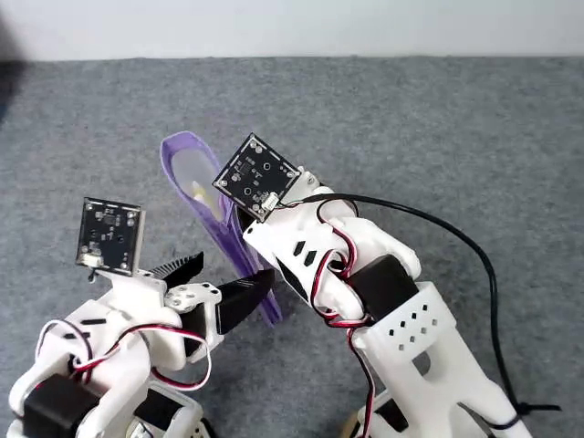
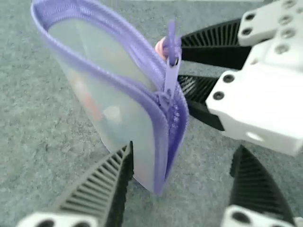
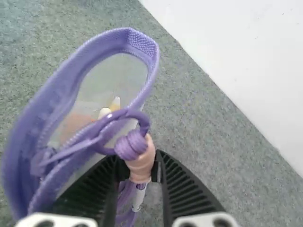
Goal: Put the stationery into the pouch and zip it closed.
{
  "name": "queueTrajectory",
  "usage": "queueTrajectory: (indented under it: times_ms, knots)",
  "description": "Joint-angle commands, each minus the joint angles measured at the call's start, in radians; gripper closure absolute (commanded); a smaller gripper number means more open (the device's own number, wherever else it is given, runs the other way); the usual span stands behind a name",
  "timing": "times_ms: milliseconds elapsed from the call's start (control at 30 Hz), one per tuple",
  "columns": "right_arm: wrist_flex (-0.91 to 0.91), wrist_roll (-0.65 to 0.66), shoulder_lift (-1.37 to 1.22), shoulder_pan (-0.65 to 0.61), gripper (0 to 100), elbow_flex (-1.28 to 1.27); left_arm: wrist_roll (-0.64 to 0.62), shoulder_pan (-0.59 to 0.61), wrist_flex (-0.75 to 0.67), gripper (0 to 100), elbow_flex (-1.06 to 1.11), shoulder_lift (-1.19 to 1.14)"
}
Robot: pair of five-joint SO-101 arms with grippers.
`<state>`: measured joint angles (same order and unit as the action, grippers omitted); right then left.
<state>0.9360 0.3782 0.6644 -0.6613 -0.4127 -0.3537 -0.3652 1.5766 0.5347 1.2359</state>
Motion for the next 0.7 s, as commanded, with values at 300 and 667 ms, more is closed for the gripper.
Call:
queueTrajectory:
  times_ms: [300,667]
  knots:
    - [-0.008,0.012,0.045,-0.019,99.1,0.014,-0.009,0.054,-0.094,71,0.013,-0.005]
    - [0.11,0.025,0.153,-0.056,99.1,0.009,-0.008,0.098,-0.152,75,0.087,0.0]
